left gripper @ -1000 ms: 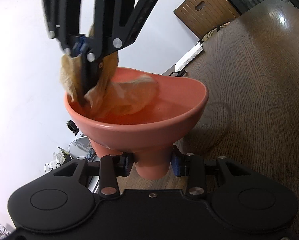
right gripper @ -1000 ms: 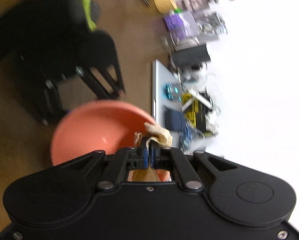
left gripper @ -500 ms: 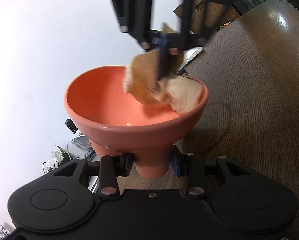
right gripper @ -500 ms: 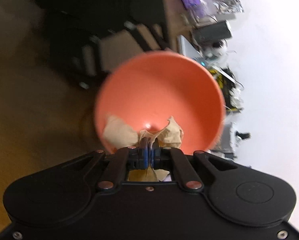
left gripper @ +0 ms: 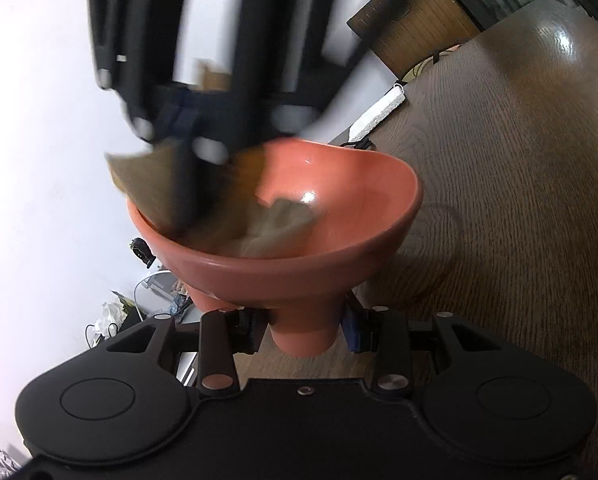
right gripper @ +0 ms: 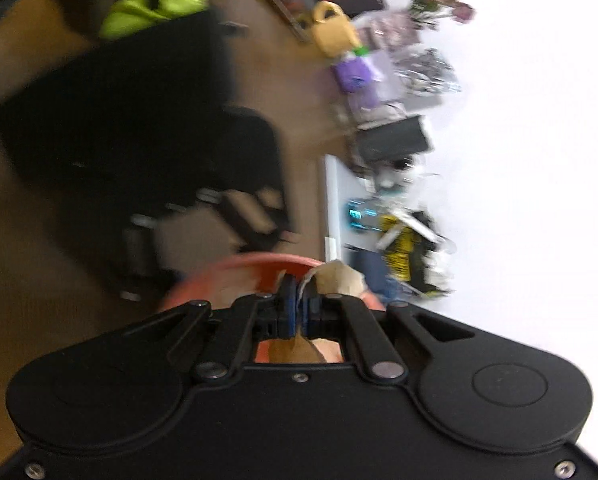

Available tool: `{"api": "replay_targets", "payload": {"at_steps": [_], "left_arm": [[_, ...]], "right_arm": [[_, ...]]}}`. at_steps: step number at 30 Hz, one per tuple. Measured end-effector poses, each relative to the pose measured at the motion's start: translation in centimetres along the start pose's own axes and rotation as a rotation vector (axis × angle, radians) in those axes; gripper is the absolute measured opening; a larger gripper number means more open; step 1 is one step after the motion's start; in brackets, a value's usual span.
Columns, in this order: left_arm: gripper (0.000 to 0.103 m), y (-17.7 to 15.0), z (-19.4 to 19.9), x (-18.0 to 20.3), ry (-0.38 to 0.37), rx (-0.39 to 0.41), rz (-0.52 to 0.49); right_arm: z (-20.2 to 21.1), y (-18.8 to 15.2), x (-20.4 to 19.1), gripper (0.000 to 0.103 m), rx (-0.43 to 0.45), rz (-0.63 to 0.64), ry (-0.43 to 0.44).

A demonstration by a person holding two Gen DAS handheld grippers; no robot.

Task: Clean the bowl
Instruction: 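Keep wiping the bowl's inner wall with the towel in the right gripper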

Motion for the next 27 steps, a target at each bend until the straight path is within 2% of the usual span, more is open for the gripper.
{"api": "replay_targets", "payload": {"at_steps": [4, 8, 13, 16, 19, 21, 24, 27], "left_arm": [[0.037, 0.0, 0.2, 0.1, -0.001, 0.000, 0.001], [0.037, 0.1, -0.6, 0.7, 0.000, -0.001, 0.000], [0.037, 0.2, -0.4, 0.5, 0.013, 0.002, -0.012], [0.037, 0.2, -0.2, 0.6, 0.012, 0.002, -0.010], [0.037, 0.3, -0.1, 0.8, 0.012, 0.002, -0.010], [0.037, 0.3, 0.0, 0.9, 0.011, 0.002, -0.009], [0.037, 0.4, 0.2, 1.0, 0.009, 0.002, -0.008], [0.037, 0.5, 0.4, 1.1, 0.009, 0.002, -0.007]], "right_arm": [[-0.9, -1.5, 2.2, 0.002, -0.050, -0.023, -0.041], [-1.2, -3.4, 2.1, 0.002, -0.103, -0.023, -0.027], [0.6, -5.4, -1.2, 0.002, -0.140, 0.000, 0.061], [2.1, -4.6, -3.4, 0.002, -0.105, 0.017, 0.116], [3.5, -3.0, -4.0, 0.002, -0.031, 0.036, 0.124], [4.3, -1.2, -3.1, 0.002, 0.035, 0.033, 0.080], [4.6, 0.2, -0.9, 0.002, 0.085, 0.009, 0.012], [3.5, 0.4, 1.7, 0.002, 0.085, -0.012, -0.057]]}}
Point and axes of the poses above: each gripper's, at about its wrist camera, not at the fingertips, and z roughly against the way its jaws point, x to its right, y to its top, the point moved 3 cm from there along -z, roughly the way its jaws point, and after that the axes turned 12 degrees about -z, right-handed, at the moved point
